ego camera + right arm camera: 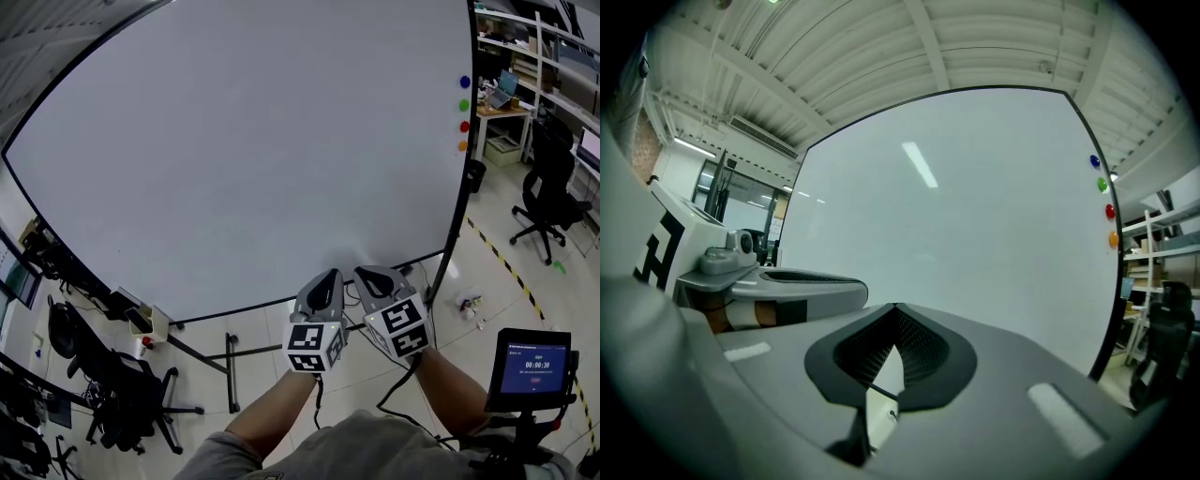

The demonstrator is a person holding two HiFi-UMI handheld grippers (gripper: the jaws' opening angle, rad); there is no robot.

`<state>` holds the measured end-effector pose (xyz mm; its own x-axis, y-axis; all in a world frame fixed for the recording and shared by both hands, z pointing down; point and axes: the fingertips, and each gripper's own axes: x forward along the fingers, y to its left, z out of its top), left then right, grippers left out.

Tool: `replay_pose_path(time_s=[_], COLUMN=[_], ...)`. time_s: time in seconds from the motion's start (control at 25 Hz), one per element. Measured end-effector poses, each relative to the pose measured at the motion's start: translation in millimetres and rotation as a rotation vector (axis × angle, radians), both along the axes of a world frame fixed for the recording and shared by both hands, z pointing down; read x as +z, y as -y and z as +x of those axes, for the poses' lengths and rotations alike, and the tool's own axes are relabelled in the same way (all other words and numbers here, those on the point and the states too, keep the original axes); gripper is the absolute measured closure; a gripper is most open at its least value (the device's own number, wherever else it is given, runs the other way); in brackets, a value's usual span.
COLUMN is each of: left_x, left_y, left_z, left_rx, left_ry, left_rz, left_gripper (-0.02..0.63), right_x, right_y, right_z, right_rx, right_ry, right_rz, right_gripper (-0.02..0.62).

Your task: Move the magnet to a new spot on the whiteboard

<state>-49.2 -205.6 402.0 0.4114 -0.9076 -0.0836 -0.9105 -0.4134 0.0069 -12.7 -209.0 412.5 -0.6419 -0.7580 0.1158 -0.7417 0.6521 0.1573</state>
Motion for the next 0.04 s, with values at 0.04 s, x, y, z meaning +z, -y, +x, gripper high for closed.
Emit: replay_pose_path(time_s=[0.04], left_x=[-0.2], left_y=[0.6], left_z=[-0.1], left_rx=[0.0], left_ry=[-0.001], left_rz=[0.0], left_gripper=[0.609], right_x=[-0.2], right_y=[0.6], right_z=[0.0], right_rx=[0.0], right_ry=[-0.001], right_rz=[0.0], right_gripper=[0.589])
